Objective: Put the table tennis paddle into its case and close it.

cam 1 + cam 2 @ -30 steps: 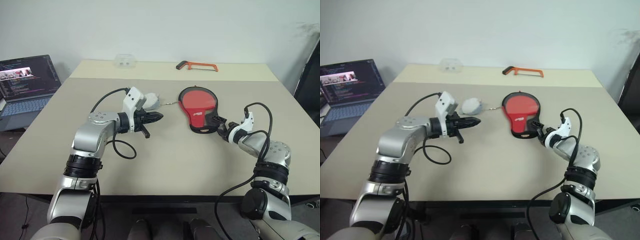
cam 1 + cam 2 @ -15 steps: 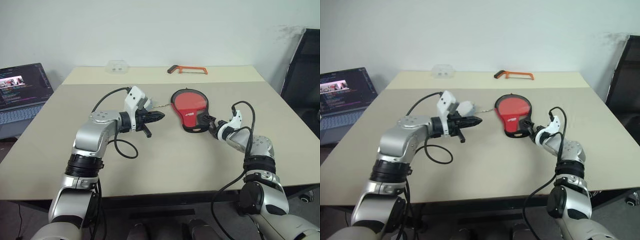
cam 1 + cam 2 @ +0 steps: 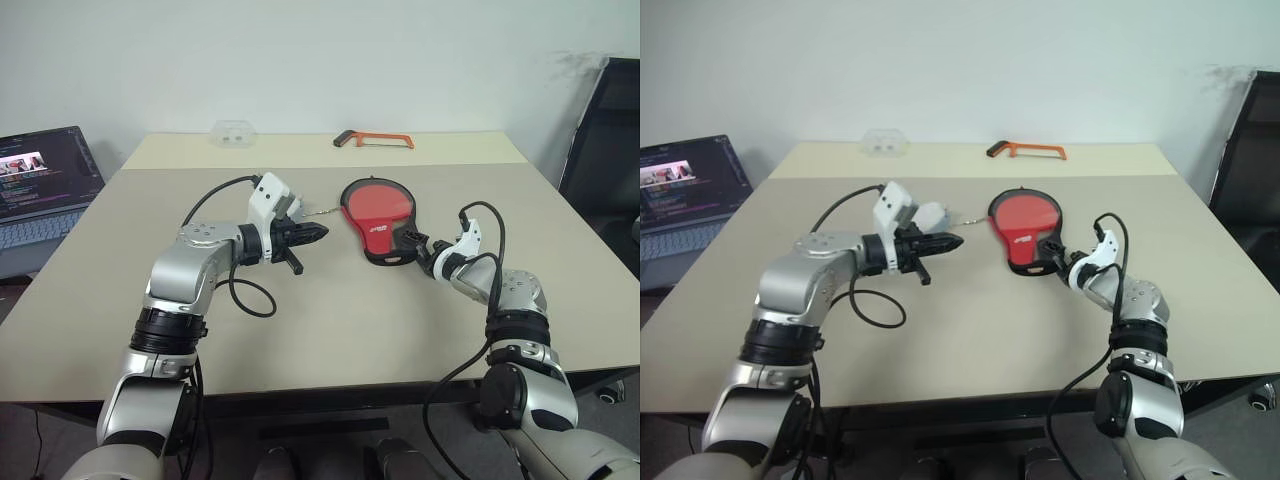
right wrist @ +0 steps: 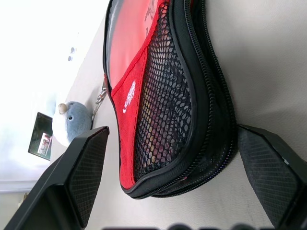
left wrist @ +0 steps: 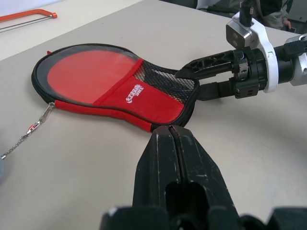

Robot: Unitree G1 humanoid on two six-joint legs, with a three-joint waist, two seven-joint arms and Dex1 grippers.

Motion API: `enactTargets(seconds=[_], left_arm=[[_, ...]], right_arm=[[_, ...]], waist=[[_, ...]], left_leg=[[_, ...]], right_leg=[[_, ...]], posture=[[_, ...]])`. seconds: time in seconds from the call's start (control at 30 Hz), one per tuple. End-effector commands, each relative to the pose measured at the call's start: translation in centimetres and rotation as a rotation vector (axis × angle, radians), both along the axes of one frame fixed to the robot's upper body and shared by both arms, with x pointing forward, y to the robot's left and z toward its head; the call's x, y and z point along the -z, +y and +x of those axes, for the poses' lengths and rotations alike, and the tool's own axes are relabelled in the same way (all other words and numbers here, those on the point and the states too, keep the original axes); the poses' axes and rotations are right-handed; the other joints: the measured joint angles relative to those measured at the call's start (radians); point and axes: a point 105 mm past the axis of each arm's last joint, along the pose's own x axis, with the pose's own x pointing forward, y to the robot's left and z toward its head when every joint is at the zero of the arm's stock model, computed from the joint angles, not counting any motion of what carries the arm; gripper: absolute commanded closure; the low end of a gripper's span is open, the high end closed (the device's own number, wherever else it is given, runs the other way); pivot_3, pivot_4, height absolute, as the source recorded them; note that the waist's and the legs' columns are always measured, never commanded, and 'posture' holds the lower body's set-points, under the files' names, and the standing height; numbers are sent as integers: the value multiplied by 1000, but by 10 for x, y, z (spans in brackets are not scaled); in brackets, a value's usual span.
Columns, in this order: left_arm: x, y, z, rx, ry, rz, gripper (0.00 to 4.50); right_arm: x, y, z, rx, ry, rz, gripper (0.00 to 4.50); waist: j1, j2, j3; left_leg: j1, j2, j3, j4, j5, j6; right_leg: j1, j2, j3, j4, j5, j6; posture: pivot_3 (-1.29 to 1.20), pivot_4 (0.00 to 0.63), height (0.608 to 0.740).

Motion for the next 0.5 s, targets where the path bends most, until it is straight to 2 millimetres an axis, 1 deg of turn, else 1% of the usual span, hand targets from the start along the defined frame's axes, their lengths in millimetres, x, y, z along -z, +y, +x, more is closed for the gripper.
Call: enactTargets(seconds=[0.03, 0.17, 0.2, 0.23, 0.3, 0.37, 0.5], left_arm=[[-16, -4, -3, 19, -53, -9, 4490], [-15, -4, -3, 18, -49, -7, 4490], [-14, -4, -3, 18, -49, -7, 4490], [-14, -4, -3, 18, -48, -8, 4490], [-15, -3, -3, 15, -48, -9, 4490], [-15, -3, -3, 13, -48, -9, 4500], [-15, -3, -3, 11, -48, -10, 4500]], right_arm=[[3, 12, -4, -53, -4, 5, 186], [-14, 12, 1, -36, -58, 14, 186], [-16, 12, 2, -32, -65, 11, 186], [-17, 13, 2, -35, -66, 7, 186], [-16, 15, 2, -39, -61, -1, 186], [-14, 14, 2, -34, -52, -8, 589], [-9, 10, 3, -16, -31, -20, 2004]], waist=[[-1, 0, 0], [-3, 0, 0], [-3, 0, 0], [-3, 0, 0], [-2, 0, 0], [-2, 0, 0], [-2, 0, 1]], left_leg=[[0, 0, 0, -1, 0, 0], [0, 0, 1, -5, 0, 0], [0, 0, 1, -7, 0, 0], [0, 0, 1, -9, 0, 0], [-1, 0, 1, -12, 0, 0], [-3, 0, 2, -14, 0, 0], [-9, 0, 1, -15, 0, 0]], right_leg=[[0, 0, 0, -1, 0, 0], [-1, 0, 1, -4, 0, 0], [-2, 0, 1, -5, 0, 0], [-2, 0, 2, -7, 3, 5], [-3, 1, 2, -10, 4, 6], [-6, 1, 2, -10, 3, 5], [-10, 2, 1, -10, 2, 4]], posture=[[0, 150, 740], [0, 150, 740], [0, 150, 740], [0, 150, 740], [0, 150, 740], [0, 150, 740], [0, 150, 740]])
